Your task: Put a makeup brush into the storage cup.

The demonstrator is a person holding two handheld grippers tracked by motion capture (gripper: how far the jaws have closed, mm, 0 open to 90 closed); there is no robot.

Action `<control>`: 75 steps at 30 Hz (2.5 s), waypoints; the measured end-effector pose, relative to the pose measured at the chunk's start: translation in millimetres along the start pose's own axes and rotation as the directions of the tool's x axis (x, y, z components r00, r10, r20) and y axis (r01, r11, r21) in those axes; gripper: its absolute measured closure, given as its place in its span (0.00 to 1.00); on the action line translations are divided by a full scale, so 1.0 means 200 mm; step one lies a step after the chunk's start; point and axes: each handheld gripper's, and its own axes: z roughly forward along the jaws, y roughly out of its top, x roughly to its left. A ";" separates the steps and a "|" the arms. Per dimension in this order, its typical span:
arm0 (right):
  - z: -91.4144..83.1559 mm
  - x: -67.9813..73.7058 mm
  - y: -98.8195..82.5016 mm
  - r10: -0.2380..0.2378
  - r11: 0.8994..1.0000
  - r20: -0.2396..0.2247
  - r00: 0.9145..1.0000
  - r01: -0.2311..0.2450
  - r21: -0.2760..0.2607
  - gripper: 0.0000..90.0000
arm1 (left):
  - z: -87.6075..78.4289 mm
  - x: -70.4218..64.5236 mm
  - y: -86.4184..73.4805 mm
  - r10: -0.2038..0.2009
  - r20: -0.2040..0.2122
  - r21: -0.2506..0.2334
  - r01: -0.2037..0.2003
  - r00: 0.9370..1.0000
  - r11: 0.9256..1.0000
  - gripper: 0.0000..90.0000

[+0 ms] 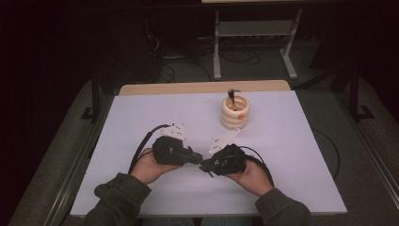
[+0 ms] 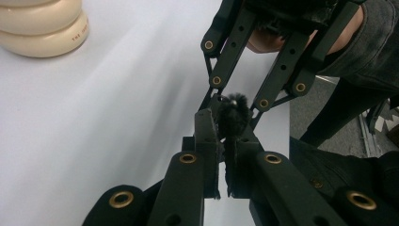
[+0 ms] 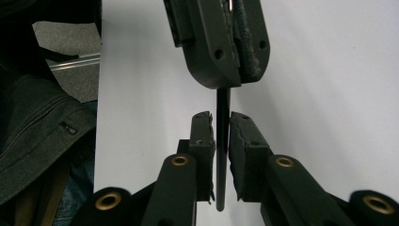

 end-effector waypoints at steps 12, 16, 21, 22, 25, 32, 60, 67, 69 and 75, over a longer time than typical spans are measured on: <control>-0.01 -0.02 -0.02 0.037 0.999 -0.032 0.999 -0.037 0.007 0.94 | -0.01 0.00 0.00 -0.004 -0.006 0.008 0.004 1.000 1.000 0.79; -0.02 -0.04 -0.06 0.057 0.998 -0.027 0.998 -0.057 0.003 0.94 | -0.03 -0.01 -0.01 0.005 -0.025 0.014 -0.004 1.000 1.000 0.76; -0.06 -0.08 -0.10 0.107 0.994 -0.021 0.994 -0.107 -0.008 0.94 | -0.02 -0.03 -0.02 0.015 -0.045 0.027 -0.014 0.999 1.000 0.72; -0.07 -0.09 -0.11 0.111 0.994 -0.020 0.994 -0.111 -0.015 0.94 | -0.02 -0.03 -0.02 0.021 -0.050 0.027 -0.020 0.999 0.999 0.72; -0.09 -0.11 -0.12 0.139 0.990 -0.020 0.990 -0.140 -0.030 0.94 | -0.03 -0.02 -0.03 0.021 -0.064 0.021 -0.020 0.998 1.000 0.70; -0.16 -0.18 -0.14 0.204 0.977 -0.027 0.979 -0.205 -0.053 0.94 | -0.05 -0.01 -0.08 0.006 -0.114 0.005 -0.005 0.993 1.000 0.67; -0.48 -0.41 -0.05 0.254 0.964 0.051 0.966 -0.249 -0.091 0.94 | -0.15 -0.01 -0.27 -0.055 -0.206 -0.074 0.040 0.977 0.996 0.55; -0.56 -0.45 -0.02 0.260 0.961 0.072 0.963 -0.251 -0.115 0.94 | -0.16 -0.03 -0.29 -0.054 -0.223 -0.088 0.035 0.973 0.996 0.53; -0.58 -0.47 0.00 0.264 0.960 0.078 0.961 -0.254 -0.118 0.94 | -0.15 -0.02 -0.30 -0.052 -0.224 -0.074 0.036 0.973 0.997 0.53; -0.60 -0.53 0.06 0.267 0.960 0.094 0.959 -0.256 -0.109 0.94 | -0.14 -0.01 -0.32 -0.062 -0.218 -0.078 0.046 0.974 0.996 0.52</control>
